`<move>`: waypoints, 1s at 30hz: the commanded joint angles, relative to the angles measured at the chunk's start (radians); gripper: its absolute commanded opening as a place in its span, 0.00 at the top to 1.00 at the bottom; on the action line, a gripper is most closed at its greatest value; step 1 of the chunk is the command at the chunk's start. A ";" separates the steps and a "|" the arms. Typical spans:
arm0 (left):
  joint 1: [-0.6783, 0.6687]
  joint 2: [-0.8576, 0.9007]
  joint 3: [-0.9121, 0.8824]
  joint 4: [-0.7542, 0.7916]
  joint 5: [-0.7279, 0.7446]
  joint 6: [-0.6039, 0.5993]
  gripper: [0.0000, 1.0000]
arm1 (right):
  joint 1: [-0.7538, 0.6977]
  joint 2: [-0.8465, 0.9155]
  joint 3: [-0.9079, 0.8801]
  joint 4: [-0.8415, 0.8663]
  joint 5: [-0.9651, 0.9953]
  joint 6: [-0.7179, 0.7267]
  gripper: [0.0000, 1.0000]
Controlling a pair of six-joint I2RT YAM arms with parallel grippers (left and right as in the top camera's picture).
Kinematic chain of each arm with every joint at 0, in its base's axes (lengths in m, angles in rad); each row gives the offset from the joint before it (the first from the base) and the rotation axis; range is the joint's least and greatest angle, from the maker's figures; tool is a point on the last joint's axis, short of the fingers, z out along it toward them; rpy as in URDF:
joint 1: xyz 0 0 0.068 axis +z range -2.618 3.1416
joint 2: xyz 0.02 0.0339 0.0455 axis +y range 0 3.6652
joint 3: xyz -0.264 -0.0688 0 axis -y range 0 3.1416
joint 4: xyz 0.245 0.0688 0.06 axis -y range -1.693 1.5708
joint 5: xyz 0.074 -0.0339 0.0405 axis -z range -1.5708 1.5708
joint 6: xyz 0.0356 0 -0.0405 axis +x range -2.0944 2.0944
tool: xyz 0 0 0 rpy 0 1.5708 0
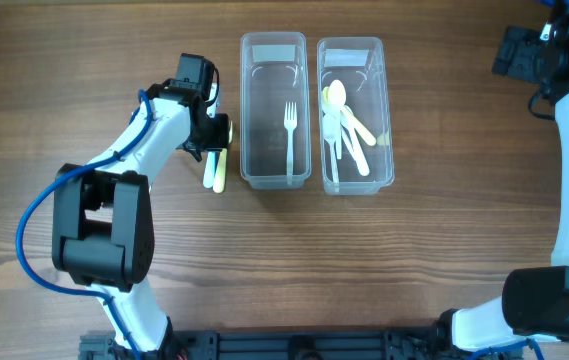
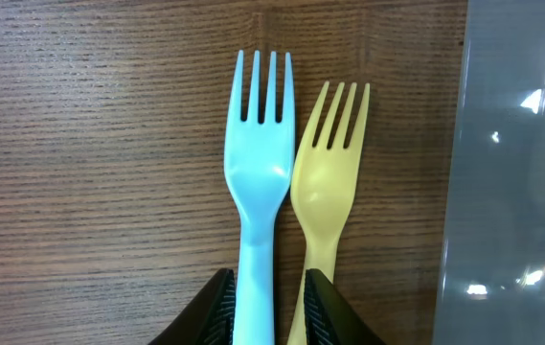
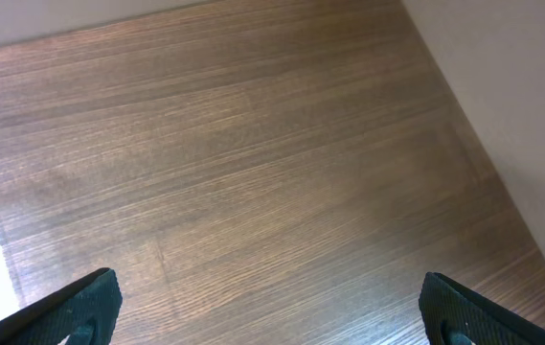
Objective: Pack container
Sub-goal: 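Move the left gripper back and grasp the light blue fork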
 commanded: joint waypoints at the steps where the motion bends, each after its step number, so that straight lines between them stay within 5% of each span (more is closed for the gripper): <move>1: -0.003 0.017 -0.008 0.008 0.014 0.019 0.75 | 0.002 0.004 0.008 0.003 0.017 0.011 0.00; 30: -0.003 0.107 -0.009 0.022 -0.019 0.019 0.74 | 0.002 0.004 0.008 0.003 0.017 0.011 0.00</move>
